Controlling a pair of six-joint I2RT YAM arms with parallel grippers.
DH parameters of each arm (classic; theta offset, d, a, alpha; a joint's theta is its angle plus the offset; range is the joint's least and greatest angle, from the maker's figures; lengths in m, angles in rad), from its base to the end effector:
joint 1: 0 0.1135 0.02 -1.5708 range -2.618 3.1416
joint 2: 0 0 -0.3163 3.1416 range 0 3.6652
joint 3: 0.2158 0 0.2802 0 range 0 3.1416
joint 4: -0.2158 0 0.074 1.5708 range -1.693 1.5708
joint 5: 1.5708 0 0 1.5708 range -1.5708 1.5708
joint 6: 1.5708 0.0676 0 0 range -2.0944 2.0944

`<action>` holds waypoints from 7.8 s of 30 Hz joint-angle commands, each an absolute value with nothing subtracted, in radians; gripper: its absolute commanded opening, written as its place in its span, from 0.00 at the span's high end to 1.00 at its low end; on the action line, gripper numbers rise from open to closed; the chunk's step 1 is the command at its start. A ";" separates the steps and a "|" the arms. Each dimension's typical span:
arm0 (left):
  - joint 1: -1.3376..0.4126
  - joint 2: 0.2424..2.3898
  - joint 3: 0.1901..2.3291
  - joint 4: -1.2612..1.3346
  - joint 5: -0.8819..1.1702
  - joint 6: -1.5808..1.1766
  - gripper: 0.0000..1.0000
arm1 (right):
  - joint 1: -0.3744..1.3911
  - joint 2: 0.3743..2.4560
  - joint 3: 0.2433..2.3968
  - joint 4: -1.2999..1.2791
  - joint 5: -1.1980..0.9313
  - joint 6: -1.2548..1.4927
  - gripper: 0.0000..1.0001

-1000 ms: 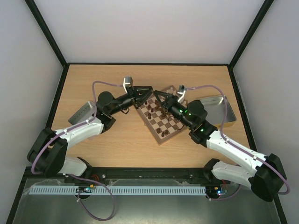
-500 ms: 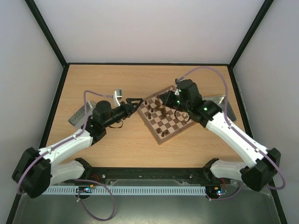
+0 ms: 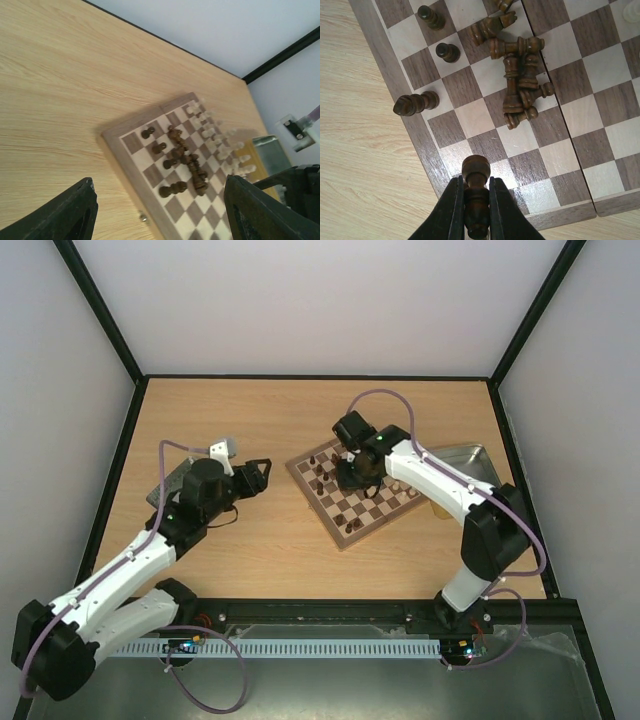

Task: Set up the chess pieces on the board
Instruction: Place the chess piece on the chessboard, then pick up the chess piece from the chessboard.

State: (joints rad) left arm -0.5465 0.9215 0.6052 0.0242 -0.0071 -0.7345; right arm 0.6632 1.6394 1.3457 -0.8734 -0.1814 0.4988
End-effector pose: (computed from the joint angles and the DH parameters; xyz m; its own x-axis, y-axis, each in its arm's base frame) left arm 0.2080 -0.1260 0.2965 -0.5270 -0.4639 -0.7121 0.2165 0.7370 -0.6403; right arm 0.2890 0.2412 0.2781 -0.9528 -0.1472 -0.2656 -0.2341 0.9132 0.3336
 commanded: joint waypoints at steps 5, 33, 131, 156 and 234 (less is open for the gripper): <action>-0.512 0.826 0.650 -0.176 -0.117 -0.594 0.29 | 0.712 1.782 1.461 -1.002 -0.192 0.439 0.98; -0.412 0.763 0.629 -0.201 -0.085 -0.571 0.28 | 0.762 1.935 1.496 -0.996 -0.174 0.435 0.87; -0.380 1.116 0.724 0.115 0.288 -0.611 0.25 | 0.690 1.799 1.148 -0.516 -0.050 0.558 0.82; -0.429 1.435 0.919 0.109 0.638 -0.757 0.25 | 0.675 1.432 0.778 0.059 -0.073 0.234 0.97; -0.686 1.522 1.028 0.142 0.673 0.041 0.97 | 0.503 1.067 0.542 0.274 -0.416 1.412 0.39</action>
